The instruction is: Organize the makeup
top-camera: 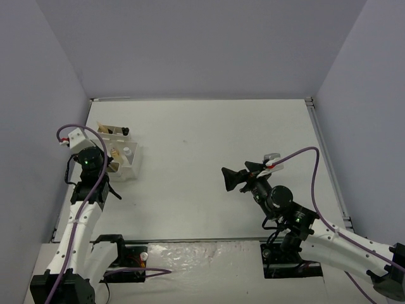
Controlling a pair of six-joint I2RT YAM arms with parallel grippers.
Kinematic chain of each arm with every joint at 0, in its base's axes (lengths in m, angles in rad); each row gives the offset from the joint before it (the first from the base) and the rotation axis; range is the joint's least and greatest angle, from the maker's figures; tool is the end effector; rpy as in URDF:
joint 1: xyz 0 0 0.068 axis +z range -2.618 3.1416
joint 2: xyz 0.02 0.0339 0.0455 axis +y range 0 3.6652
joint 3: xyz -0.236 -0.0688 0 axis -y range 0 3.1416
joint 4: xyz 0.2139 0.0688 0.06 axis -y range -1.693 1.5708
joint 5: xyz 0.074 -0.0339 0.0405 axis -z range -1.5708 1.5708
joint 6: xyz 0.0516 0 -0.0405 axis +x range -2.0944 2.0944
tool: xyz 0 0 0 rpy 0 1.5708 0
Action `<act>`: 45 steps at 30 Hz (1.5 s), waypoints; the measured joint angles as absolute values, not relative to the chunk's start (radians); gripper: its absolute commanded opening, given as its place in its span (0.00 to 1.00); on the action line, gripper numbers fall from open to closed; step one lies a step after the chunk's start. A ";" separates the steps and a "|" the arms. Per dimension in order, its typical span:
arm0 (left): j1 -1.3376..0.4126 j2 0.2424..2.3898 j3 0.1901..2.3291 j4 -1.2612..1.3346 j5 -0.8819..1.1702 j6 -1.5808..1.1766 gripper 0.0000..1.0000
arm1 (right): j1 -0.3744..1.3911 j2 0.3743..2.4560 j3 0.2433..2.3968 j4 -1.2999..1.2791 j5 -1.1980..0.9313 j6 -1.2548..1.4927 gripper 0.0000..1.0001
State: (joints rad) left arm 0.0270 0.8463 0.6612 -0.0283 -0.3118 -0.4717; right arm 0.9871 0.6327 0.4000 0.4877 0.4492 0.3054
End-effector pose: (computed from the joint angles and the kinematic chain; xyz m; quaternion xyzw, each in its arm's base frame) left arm 0.2047 0.0214 0.2838 -0.2842 0.7211 -0.0189 0.6316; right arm 0.1114 0.1280 0.2925 -0.0332 0.6207 0.3558 0.6979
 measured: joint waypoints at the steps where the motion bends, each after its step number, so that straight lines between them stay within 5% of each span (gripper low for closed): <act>1: 0.027 0.844 0.656 -0.012 -0.312 -0.472 0.00 | 0.987 0.633 0.400 0.488 0.449 0.306 1.00; 8: 0.028 0.842 0.588 0.057 -0.310 -0.480 0.06 | 0.987 0.633 0.400 0.488 0.449 0.306 1.00; 14: 0.026 0.841 0.558 0.066 -0.311 -0.484 0.43 | 0.987 0.619 0.400 0.485 0.449 0.306 1.00; 20: 0.016 0.815 0.558 0.058 -0.312 -0.491 0.70 | 0.987 0.598 0.400 0.481 0.449 0.306 1.00; 29: 0.014 0.682 0.696 -0.163 -0.325 -0.488 0.95 | 0.987 0.559 0.432 0.361 0.478 0.283 1.00; 45: -0.154 0.491 1.206 -0.914 -0.277 -0.356 0.97 | 0.987 0.460 0.745 -0.100 0.679 0.234 1.00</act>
State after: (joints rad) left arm -0.1537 0.4912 1.2059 -0.9145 -0.2774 -0.3557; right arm 0.9867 0.4601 0.7449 -0.0995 0.6791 0.2339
